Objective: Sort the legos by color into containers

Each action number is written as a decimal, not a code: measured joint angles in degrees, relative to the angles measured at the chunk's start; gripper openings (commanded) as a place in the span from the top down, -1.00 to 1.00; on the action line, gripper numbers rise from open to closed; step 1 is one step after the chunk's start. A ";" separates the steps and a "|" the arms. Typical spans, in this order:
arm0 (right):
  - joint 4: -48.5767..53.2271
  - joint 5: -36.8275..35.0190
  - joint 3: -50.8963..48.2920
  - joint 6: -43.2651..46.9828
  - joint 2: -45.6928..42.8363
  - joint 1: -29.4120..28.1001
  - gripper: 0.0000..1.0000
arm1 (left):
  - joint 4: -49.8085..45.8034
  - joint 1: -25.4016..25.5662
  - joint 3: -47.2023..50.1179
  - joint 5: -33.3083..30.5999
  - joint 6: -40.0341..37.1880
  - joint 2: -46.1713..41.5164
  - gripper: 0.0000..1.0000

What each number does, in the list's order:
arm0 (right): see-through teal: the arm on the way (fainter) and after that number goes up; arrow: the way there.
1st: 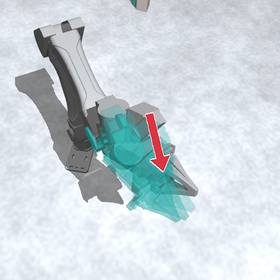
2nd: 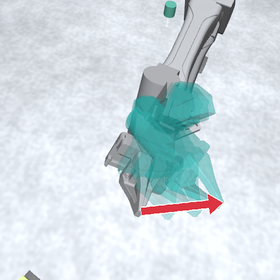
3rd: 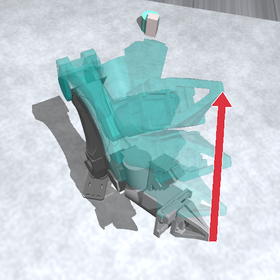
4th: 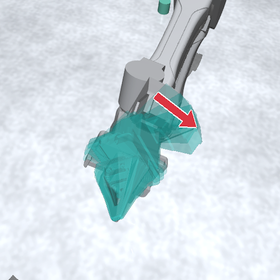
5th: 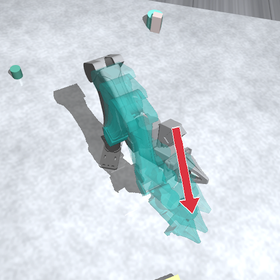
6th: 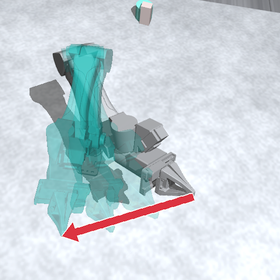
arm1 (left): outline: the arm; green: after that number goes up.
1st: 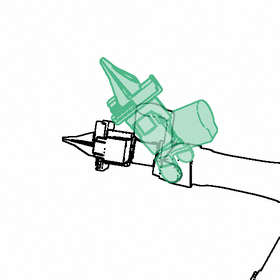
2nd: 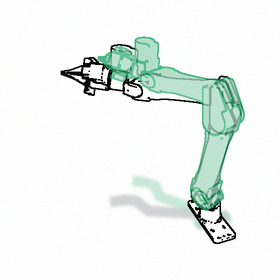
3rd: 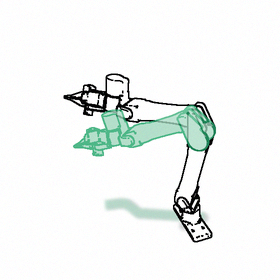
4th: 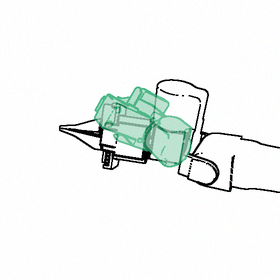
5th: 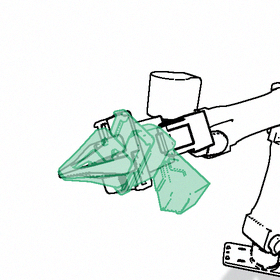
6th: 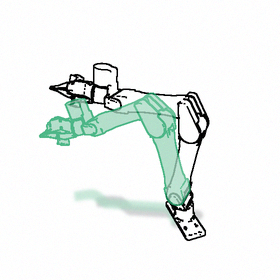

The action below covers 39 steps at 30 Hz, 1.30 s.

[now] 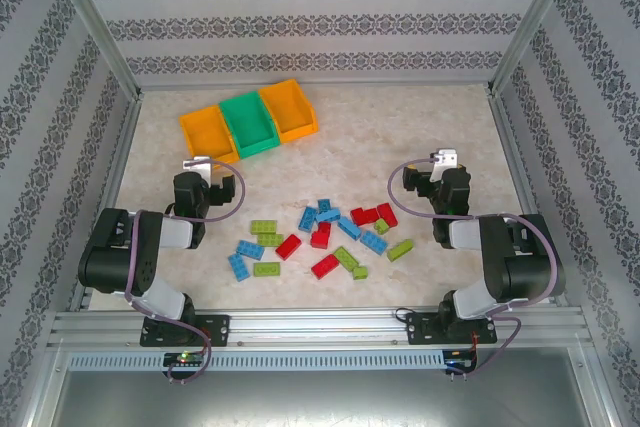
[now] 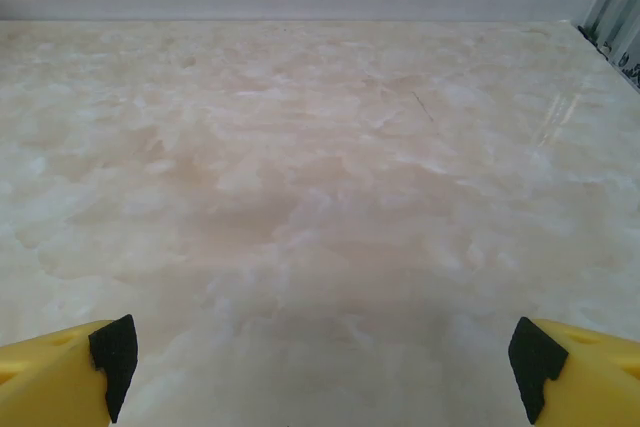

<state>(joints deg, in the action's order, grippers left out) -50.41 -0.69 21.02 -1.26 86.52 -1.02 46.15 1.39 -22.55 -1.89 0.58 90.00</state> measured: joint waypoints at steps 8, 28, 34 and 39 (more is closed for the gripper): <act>0.02 -0.02 0.00 -0.02 0.00 0.07 -0.97 | 0.00 0.00 0.00 0.17 -0.02 0.00 -0.99; 0.02 -0.02 0.00 -0.02 0.00 0.07 -0.96 | -0.02 -0.74 -0.26 1.44 0.00 0.00 -0.99; 0.02 -0.02 0.00 -0.02 0.00 0.07 -0.96 | -0.04 -0.74 -0.26 1.46 0.00 0.00 -0.99; 0.02 -0.04 0.00 -0.02 0.00 0.07 -0.96 | -0.02 -0.74 -0.26 1.46 0.00 0.00 -0.99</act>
<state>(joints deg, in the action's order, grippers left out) -50.39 -0.73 21.02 -1.28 86.52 -0.95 46.13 0.64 -22.81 -0.43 0.58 90.00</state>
